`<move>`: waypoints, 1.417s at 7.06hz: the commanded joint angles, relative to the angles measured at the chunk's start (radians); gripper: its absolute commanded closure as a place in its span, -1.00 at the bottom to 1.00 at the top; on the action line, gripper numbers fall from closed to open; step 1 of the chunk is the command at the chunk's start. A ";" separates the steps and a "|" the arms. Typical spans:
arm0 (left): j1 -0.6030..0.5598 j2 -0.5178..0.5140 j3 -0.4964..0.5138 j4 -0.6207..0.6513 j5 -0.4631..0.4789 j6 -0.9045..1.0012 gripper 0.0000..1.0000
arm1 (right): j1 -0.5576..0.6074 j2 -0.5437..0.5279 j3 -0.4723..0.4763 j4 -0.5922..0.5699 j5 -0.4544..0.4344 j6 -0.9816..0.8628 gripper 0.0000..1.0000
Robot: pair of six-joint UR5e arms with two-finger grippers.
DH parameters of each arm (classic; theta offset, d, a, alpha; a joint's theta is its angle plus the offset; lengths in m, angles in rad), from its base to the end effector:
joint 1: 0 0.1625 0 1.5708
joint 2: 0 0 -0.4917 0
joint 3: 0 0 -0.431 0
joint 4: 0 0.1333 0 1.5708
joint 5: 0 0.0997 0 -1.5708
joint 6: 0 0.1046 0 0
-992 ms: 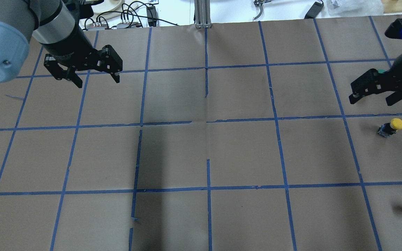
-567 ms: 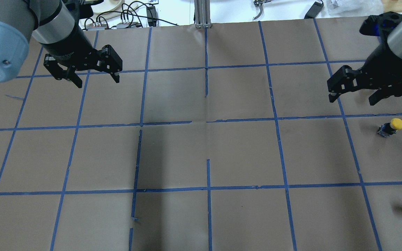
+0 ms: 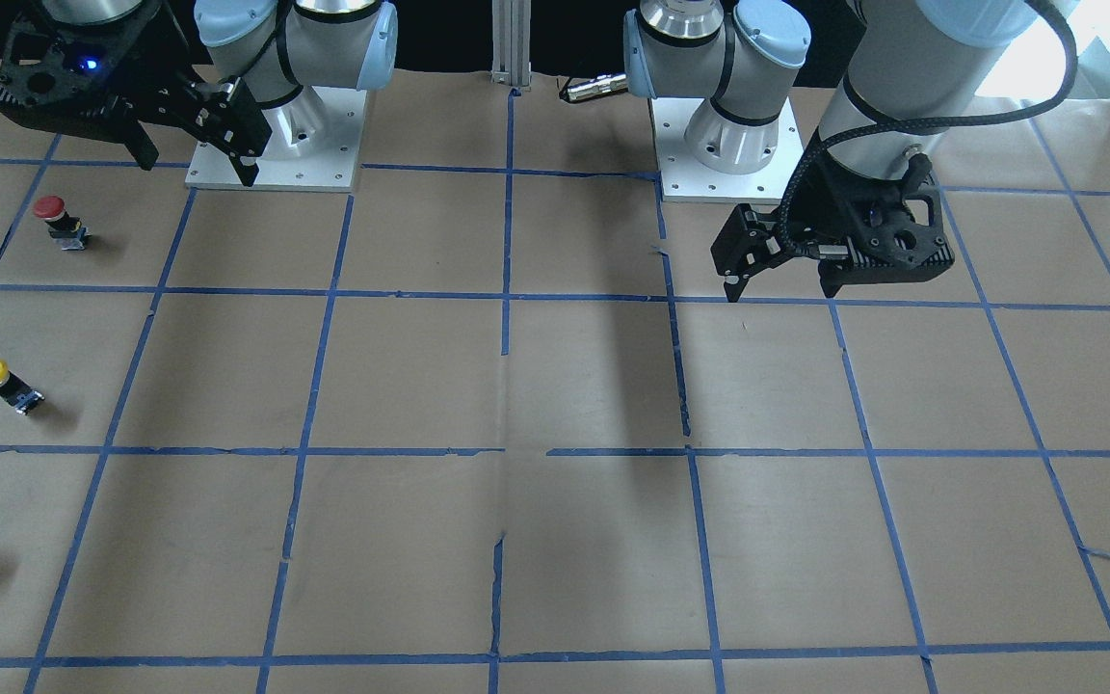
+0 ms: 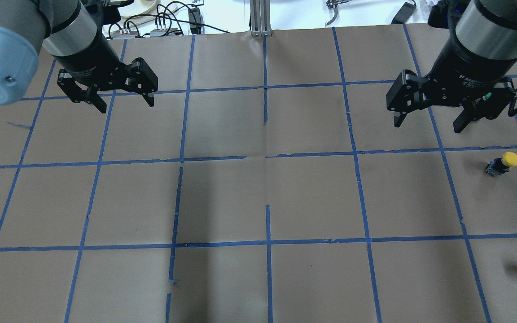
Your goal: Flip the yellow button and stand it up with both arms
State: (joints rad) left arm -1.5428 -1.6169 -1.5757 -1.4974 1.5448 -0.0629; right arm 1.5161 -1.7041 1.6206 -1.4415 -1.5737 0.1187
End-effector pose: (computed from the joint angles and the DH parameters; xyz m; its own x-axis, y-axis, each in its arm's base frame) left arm -0.1204 -0.5587 0.5294 -0.9956 -0.0902 0.0273 -0.0907 0.9957 -0.0207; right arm 0.1077 -0.4655 0.5767 -0.9850 0.1723 0.0083 0.1725 0.9840 0.0451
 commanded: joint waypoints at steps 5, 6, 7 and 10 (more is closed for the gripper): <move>0.000 0.002 -0.001 0.000 -0.002 0.000 -1.00 | 0.004 -0.006 0.028 0.003 0.004 -0.002 -1.00; 0.000 0.002 -0.001 0.000 -0.002 0.000 -1.00 | 0.004 -0.005 0.028 0.003 0.006 -0.002 -1.00; 0.001 0.003 0.000 0.000 -0.003 0.000 -1.00 | 0.004 -0.006 0.028 0.003 0.038 -0.001 -1.00; 0.001 0.002 -0.001 0.000 -0.003 0.000 -1.00 | 0.004 -0.006 0.028 0.001 0.031 -0.001 -1.00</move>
State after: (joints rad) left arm -1.5418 -1.6138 -1.5763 -1.4971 1.5417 -0.0629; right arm 1.5202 -1.7099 1.6490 -1.4399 -1.5396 0.1174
